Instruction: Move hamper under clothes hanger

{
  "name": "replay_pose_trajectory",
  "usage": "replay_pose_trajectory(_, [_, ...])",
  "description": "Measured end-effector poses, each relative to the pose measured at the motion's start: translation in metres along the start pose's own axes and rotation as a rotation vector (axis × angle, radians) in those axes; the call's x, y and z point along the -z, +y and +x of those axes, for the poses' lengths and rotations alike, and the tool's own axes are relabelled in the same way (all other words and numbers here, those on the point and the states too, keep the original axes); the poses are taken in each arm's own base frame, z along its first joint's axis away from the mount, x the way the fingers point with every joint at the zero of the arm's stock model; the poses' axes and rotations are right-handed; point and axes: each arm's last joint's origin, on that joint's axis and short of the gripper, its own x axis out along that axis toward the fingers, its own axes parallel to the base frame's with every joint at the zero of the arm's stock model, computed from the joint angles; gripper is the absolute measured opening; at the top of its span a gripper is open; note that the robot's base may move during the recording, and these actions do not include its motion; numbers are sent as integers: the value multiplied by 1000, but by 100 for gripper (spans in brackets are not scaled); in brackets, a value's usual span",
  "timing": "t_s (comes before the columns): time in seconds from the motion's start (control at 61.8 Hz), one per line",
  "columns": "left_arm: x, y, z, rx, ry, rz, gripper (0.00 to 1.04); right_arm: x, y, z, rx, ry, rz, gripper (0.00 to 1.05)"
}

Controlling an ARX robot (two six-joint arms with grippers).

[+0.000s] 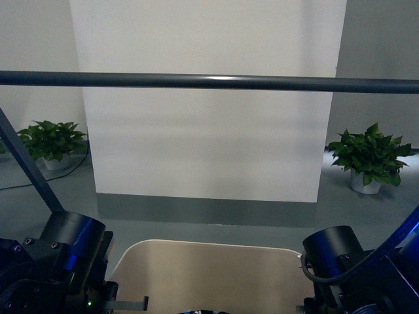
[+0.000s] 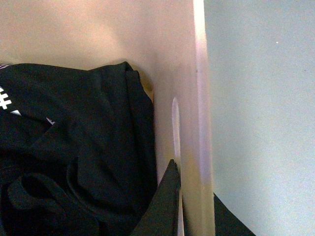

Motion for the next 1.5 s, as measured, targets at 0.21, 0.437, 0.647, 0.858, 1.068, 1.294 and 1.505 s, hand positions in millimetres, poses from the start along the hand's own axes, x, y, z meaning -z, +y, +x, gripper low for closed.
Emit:
replay_pose_trajectory(0.21, [0,-1,0,7,4,1,4,0,-2,0,3,1,3,3])
replay_pose_trajectory(0.437, [-3,0,-2,-17,309,-25,4,-9,2,0,7,143,45,3])
replay_pose_trajectory(0.647, [13,7,-3,-36,353,-39,4,-7,10,10,20,175,21,3])
replay_pose_trajectory(0.858, [24,12,-6,-14,362,-16,4,1,15,16,60,194,-22,3])
replay_pose_trajectory(1.068, [36,13,-9,1,394,11,4,13,23,16,74,218,-58,3])
replay_pose_trajectory(1.294, [39,13,-9,36,408,29,8,19,31,14,79,219,-82,12])
replay_pose_trajectory(1.505, [34,20,-7,51,408,24,35,28,29,18,85,226,-78,38])
